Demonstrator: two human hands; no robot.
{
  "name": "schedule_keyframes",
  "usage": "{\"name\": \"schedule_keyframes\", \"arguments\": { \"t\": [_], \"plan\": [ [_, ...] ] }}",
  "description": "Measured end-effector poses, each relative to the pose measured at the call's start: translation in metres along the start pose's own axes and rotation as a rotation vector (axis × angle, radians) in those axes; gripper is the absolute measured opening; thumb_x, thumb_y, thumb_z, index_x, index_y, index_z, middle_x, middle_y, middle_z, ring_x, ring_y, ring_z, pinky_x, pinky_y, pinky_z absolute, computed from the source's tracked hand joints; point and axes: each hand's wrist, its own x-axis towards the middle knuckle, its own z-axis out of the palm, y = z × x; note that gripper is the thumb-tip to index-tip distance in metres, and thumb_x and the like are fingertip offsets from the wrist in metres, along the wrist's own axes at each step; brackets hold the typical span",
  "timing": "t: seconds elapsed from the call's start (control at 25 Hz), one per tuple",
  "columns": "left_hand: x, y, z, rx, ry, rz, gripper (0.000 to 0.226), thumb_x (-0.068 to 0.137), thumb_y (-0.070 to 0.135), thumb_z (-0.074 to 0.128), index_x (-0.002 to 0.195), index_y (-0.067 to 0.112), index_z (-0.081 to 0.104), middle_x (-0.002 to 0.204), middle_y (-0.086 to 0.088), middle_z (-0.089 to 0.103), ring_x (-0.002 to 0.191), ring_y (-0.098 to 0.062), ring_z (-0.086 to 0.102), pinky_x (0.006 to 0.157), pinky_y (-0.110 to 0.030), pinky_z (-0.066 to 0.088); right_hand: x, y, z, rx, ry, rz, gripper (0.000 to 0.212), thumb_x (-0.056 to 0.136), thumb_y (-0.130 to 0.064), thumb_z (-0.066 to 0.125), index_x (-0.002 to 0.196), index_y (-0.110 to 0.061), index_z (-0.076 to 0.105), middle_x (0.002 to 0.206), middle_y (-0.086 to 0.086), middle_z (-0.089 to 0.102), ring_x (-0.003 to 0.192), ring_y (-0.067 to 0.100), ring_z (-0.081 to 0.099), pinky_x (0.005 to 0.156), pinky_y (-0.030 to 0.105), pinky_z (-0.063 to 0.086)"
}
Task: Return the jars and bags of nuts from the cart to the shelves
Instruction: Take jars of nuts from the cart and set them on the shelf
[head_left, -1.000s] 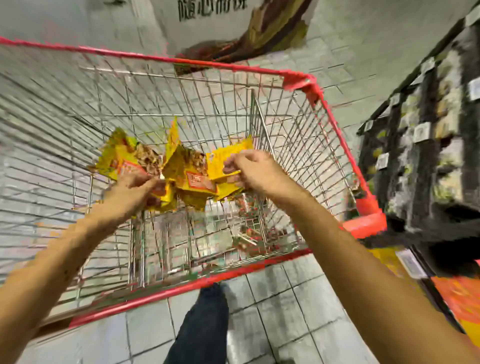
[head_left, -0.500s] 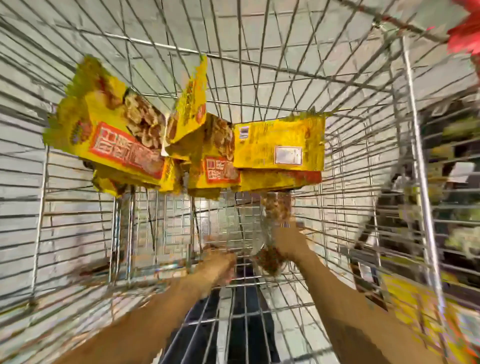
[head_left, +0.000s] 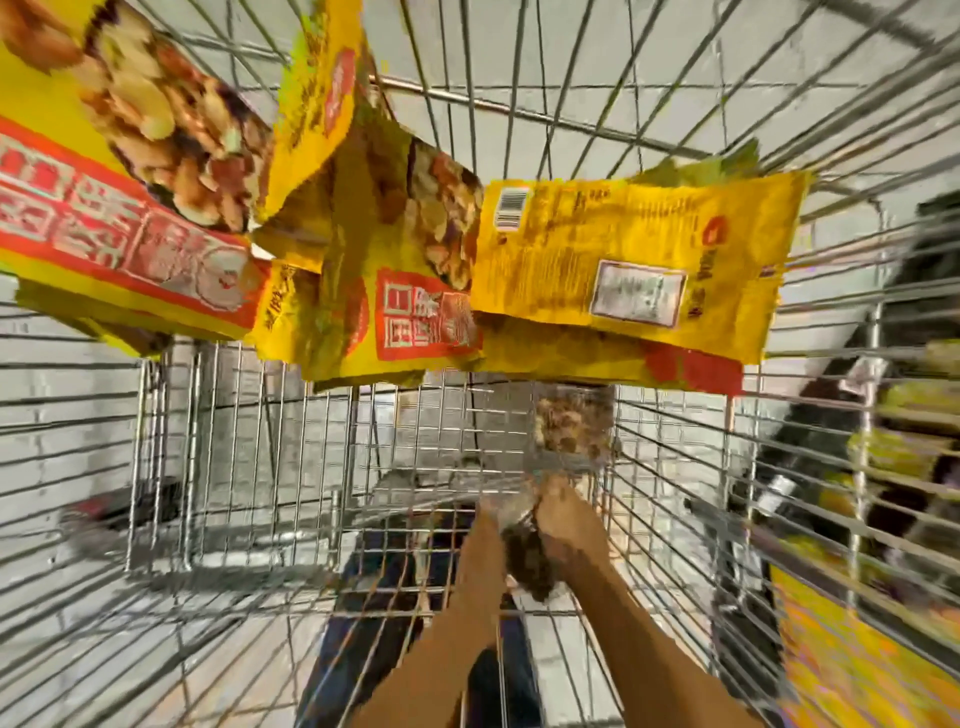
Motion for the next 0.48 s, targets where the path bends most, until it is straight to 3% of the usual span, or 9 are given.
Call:
{"name": "schedule_keyframes", "arguments": {
  "t": [0.08, 0.16, 0.2, 0.28, 0.32, 0.4, 0.48],
  "plan": [
    [-0.023, 0.017, -0.018, 0.073, 0.033, 0.076, 0.054, 0.101, 0.038, 0.026, 0.111, 0.000, 0.062, 0.106, -0.021, 0.063, 0.097, -0.032, 0.061, 0.077, -0.031, 0.047, -0.014, -0.008, -0.006, 0.160, -0.052, 0.030, 0.047, 0.103, -0.034, 0.017, 0.123, -0.007, 0.049, 0.125, 0.022, 0.056, 0.112, 0.034, 0.055, 0.090, 0.034, 0.042],
    [-0.056, 0.038, -0.041, 0.259, 0.025, 0.248, 0.046, 0.101, 0.036, 0.027, 0.083, 0.014, 0.063, 0.070, -0.003, 0.066, 0.063, -0.012, 0.062, 0.059, -0.020, 0.047, -0.037, -0.011, -0.013, 0.595, -0.201, 0.049, 0.062, 0.095, -0.055, 0.012, 0.120, -0.017, 0.055, 0.119, 0.018, 0.058, 0.107, 0.033, 0.057, 0.098, 0.043, 0.045],
    [-0.073, 0.050, -0.048, 0.315, -0.015, 0.324, 0.042, 0.100, 0.034, 0.030, 0.079, 0.017, 0.062, 0.057, 0.004, 0.064, 0.051, -0.005, 0.060, 0.049, -0.016, 0.045, -0.047, -0.011, -0.018, 0.874, -0.331, 0.075, 0.071, 0.093, -0.060, 0.013, 0.118, -0.013, 0.060, 0.115, 0.018, 0.062, 0.103, 0.031, 0.061, 0.092, 0.042, 0.050],
    [-0.095, 0.071, -0.053, 0.415, -0.093, 0.406, 0.031, 0.099, 0.028, 0.039, 0.084, 0.016, 0.063, 0.055, 0.005, 0.065, 0.045, -0.001, 0.059, 0.045, -0.011, 0.044, -0.070, -0.007, -0.030, 1.338, -0.537, 0.143, 0.073, 0.090, -0.062, 0.029, 0.112, -0.003, 0.067, 0.104, 0.019, 0.069, 0.092, 0.029, 0.068, 0.078, 0.038, 0.056],
    [-0.101, 0.080, -0.051, 0.468, -0.140, 0.419, 0.026, 0.098, 0.024, 0.042, 0.088, 0.013, 0.064, 0.059, 0.004, 0.066, 0.047, -0.002, 0.059, 0.047, -0.011, 0.045, -0.077, -0.004, -0.034, 1.480, -0.589, 0.165, 0.069, 0.085, -0.060, 0.038, 0.105, -0.002, 0.070, 0.100, 0.019, 0.070, 0.090, 0.029, 0.068, 0.079, 0.040, 0.056],
    [-0.101, 0.103, -0.040, 0.507, -0.152, 0.442, 0.021, 0.098, 0.015, 0.043, 0.090, 0.009, 0.061, 0.068, -0.004, 0.064, 0.054, -0.010, 0.059, 0.052, -0.015, 0.047, -0.084, 0.003, -0.039, 1.605, -0.632, 0.159, 0.062, 0.084, -0.057, 0.041, 0.105, -0.005, 0.068, 0.101, 0.017, 0.067, 0.092, 0.030, 0.063, 0.090, 0.046, 0.048],
    [-0.089, 0.118, -0.025, 0.581, -0.103, 0.432, 0.019, 0.099, 0.015, 0.041, 0.089, 0.012, 0.057, 0.082, -0.007, 0.058, 0.069, -0.016, 0.055, 0.064, -0.021, 0.049, -0.090, 0.012, -0.038, 1.774, -0.711, 0.188, 0.058, 0.086, -0.052, 0.035, 0.105, -0.007, 0.066, 0.096, 0.014, 0.066, 0.091, 0.031, 0.058, 0.091, 0.049, 0.043]
  ]
}}
